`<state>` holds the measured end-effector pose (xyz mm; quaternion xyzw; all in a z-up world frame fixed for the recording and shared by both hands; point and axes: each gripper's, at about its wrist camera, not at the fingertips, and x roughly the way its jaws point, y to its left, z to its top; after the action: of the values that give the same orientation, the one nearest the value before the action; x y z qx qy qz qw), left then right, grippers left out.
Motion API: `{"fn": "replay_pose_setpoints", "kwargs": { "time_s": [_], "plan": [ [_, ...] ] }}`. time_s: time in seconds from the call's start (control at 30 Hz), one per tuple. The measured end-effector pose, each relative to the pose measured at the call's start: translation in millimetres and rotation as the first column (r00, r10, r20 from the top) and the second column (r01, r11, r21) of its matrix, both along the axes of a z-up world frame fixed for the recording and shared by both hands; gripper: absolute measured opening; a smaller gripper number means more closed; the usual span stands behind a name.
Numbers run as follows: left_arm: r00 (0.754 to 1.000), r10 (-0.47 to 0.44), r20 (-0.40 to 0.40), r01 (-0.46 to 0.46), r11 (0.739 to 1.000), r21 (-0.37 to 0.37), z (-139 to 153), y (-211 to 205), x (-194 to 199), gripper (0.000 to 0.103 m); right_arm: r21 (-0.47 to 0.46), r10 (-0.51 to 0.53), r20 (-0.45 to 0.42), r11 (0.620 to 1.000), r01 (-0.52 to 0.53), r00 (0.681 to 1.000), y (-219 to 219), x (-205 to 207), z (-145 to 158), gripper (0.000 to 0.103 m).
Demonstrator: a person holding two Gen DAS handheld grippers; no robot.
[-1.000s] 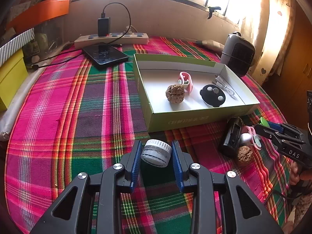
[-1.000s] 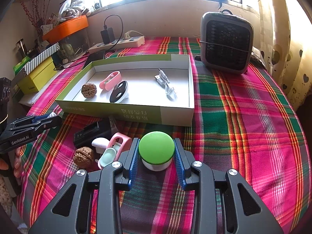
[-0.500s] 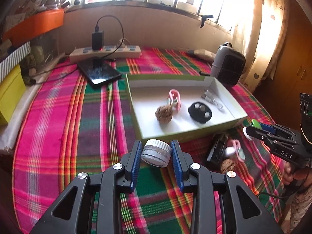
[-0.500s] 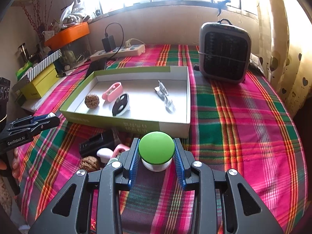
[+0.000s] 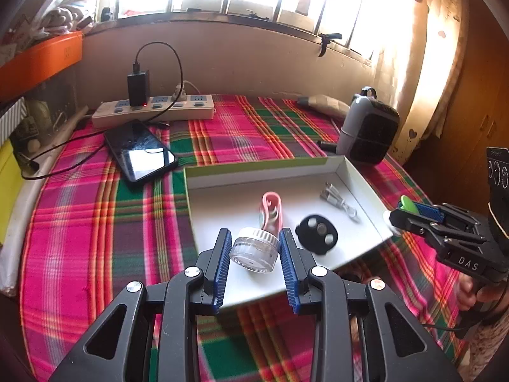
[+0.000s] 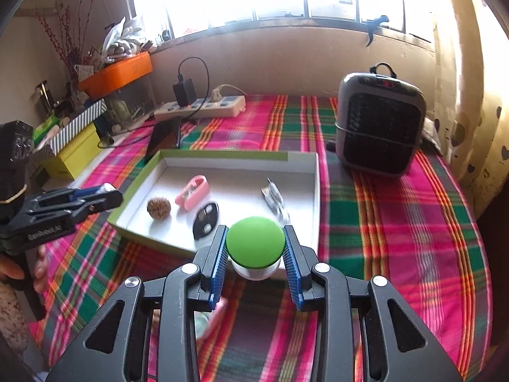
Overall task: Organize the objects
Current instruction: 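Carry the white jar and green mushroom over the white box with both grippers, then lower and open the left gripper to release the jar while right releases the mushroom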
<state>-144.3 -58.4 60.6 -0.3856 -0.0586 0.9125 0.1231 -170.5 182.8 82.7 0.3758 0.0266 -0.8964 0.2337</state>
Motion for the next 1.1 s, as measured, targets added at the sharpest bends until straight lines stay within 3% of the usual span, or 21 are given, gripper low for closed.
{"fn": "replay_pose_setpoints", "kwargs": {
  "time_s": [0.63, 1.1],
  "plan": [
    [0.996, 0.015, 0.086, -0.018, 1.0, 0.025, -22, -1, -80, 0.029, 0.004, 0.035, 0.09, 0.999, -0.036, 0.995, -39, -84, -17, 0.035],
    [0.992, 0.004, 0.123, -0.004, 1.0, -0.001, -40, 4, -99, 0.029, 0.012, 0.063, 0.163, 0.998, -0.066, 0.985, -55, -109, -38, 0.035]
  ]
}}
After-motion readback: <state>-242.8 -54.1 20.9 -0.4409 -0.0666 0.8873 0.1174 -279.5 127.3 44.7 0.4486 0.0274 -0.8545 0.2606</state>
